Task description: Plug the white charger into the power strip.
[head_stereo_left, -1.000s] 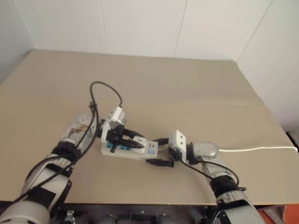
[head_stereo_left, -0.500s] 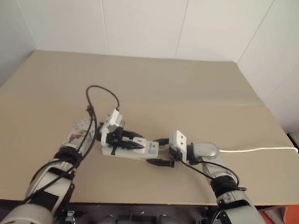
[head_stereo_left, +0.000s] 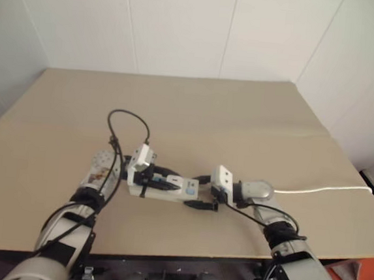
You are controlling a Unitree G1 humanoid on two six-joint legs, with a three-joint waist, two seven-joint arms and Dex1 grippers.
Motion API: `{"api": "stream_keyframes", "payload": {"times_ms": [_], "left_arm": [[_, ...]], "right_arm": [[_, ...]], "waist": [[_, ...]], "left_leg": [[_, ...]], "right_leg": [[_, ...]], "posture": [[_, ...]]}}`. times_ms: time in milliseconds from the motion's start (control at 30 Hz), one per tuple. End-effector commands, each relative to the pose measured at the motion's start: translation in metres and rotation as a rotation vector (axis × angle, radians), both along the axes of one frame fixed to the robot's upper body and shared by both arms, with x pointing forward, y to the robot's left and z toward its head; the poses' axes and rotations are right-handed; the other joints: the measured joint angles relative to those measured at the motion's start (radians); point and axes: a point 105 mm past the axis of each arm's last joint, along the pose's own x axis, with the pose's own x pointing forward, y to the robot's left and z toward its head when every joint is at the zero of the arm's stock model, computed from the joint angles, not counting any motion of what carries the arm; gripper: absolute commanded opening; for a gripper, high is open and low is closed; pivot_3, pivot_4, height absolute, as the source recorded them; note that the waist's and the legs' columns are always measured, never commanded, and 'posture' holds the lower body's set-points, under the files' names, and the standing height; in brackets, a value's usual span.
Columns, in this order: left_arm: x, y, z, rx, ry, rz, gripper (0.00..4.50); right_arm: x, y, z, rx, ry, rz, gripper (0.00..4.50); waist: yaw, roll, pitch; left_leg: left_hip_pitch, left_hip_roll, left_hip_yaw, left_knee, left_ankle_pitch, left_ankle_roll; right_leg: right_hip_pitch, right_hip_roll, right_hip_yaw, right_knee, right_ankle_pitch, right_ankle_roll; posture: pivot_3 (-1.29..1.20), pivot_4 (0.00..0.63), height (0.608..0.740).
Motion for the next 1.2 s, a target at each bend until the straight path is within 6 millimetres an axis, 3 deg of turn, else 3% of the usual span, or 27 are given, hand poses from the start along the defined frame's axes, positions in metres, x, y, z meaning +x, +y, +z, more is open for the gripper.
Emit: {"api": "stream_keyframes", "payload": {"times_ms": [33, 233, 267, 300, 333, 633, 667, 867, 967, 1067, 1200], "left_arm": [[-0.005, 0.027, -0.047, 0.159, 0.18, 0.111, 1.02], [-0.01, 0.029, -0.048, 0.2, 0.152, 0.063, 1.02], [-0.01, 0.029, -0.048, 0.207, 0.147, 0.057, 1.37], [-0.011, 0.029, -0.048, 0.212, 0.141, 0.047, 1.37], [-0.012, 0.029, -0.048, 0.213, 0.137, 0.041, 1.82], [-0.013, 0.028, -0.043, 0.204, 0.096, 0.022, 4.36], [-0.013, 0.029, -0.041, 0.203, 0.092, 0.023, 4.48], [-0.013, 0.035, -0.02, 0.197, 0.06, 0.004, 4.48], [-0.017, 0.047, 0.0, 0.201, 0.026, -0.001, 4.48], [-0.013, 0.07, 0.03, 0.158, -0.029, 0.066, 4.5], [-0.007, 0.094, 0.057, 0.117, -0.073, 0.159, 4.5]], "right_arm": [[-0.012, 0.006, -0.012, -0.054, 0.006, 0.075, 3.43], [-0.013, 0.007, -0.013, -0.056, 0.003, 0.076, 3.43], [-0.012, 0.007, -0.013, -0.056, 0.003, 0.076, 3.43], [-0.012, 0.007, -0.013, -0.056, 0.002, 0.075, 3.43], [-0.012, 0.007, -0.013, -0.056, 0.0, 0.074, 3.43], [-0.012, 0.007, -0.014, -0.057, -0.002, 0.074, 3.43], [-0.012, 0.007, -0.014, -0.058, -0.002, 0.074, 3.43], [-0.012, 0.008, -0.013, -0.057, 0.0, 0.078, 3.43], [-0.009, 0.008, -0.011, -0.044, 0.027, 0.05, 3.43], [-0.005, 0.007, -0.008, -0.034, 0.051, 0.029, 4.43], [-0.004, 0.001, -0.003, -0.031, 0.03, 0.024, 4.47]], "waist": [[0.0, 0.0, -0.001], [0.0, 0.0, -0.002], [0.0, 0.0, -0.002], [0.0, 0.0, -0.002], [0.0, 0.0, -0.003], [-0.005, 0.002, -0.004], [-0.006, 0.002, -0.004], [-0.009, 0.002, -0.004], [-0.012, 0.001, -0.003], [-0.011, -0.002, -0.002], [-0.003, -0.007, 0.002]], "left_leg": [[0.0, 0.0, 0.0, 0.0, 0.0, 0.0], [0.001, 0.0, 0.0, -0.001, 0.0, 0.0], [0.001, 0.0, 0.0, -0.001, 0.0, 0.0], [0.001, 0.0, 0.0, -0.001, 0.0, 0.0], [0.001, 0.0, 0.0, -0.001, 0.0, 0.0], [0.002, 0.0, 0.001, -0.007, 0.0, 0.0], [0.002, 0.0, 0.001, -0.007, 0.0, 0.0], [0.001, 0.001, 0.002, -0.01, 0.0, 0.0], [-0.001, 0.001, 0.002, -0.012, 0.0, 0.0], [-0.011, 0.002, 0.002, -0.011, 0.0, 0.0], [-0.014, 0.002, 0.001, -0.01, 0.0, 0.0]], "right_leg": [[0.0, 0.0, 0.0, 0.0, 0.0, 0.0], [0.0, 0.0, 0.0, 0.0, 0.0, 0.0], [0.0, 0.0, 0.0, 0.0, 0.0, 0.0], [0.0, 0.0, 0.0, 0.0, 0.0, 0.0], [0.0, 0.0, 0.0, 0.0, 0.0, 0.0], [-0.001, 0.0, 0.002, -0.004, -0.001, -0.001], [-0.001, 0.0, 0.002, -0.004, -0.001, -0.001], [-0.002, 0.0, 0.002, -0.006, -0.001, -0.001], [-0.005, 0.001, 0.002, -0.007, -0.001, -0.002], [-0.016, 0.001, 0.003, -0.004, -0.001, -0.002], [-0.02, 0.002, 0.001, -0.002, 0.003, -0.009]], "posture": [[0.0, 0.15, 0.74], [0.0, 0.15, 0.74], [0.0, 0.15, 0.74], [0.0, 0.15, 0.74], [0.0, 0.15, 0.74], [0.0, 0.15, 0.74], [0.0, 0.15, 0.74], [0.0, 0.15, 0.74], [0.0, 0.15, 0.74], [0.0, 0.15, 0.74], [0.0, 0.15, 0.74]]}}
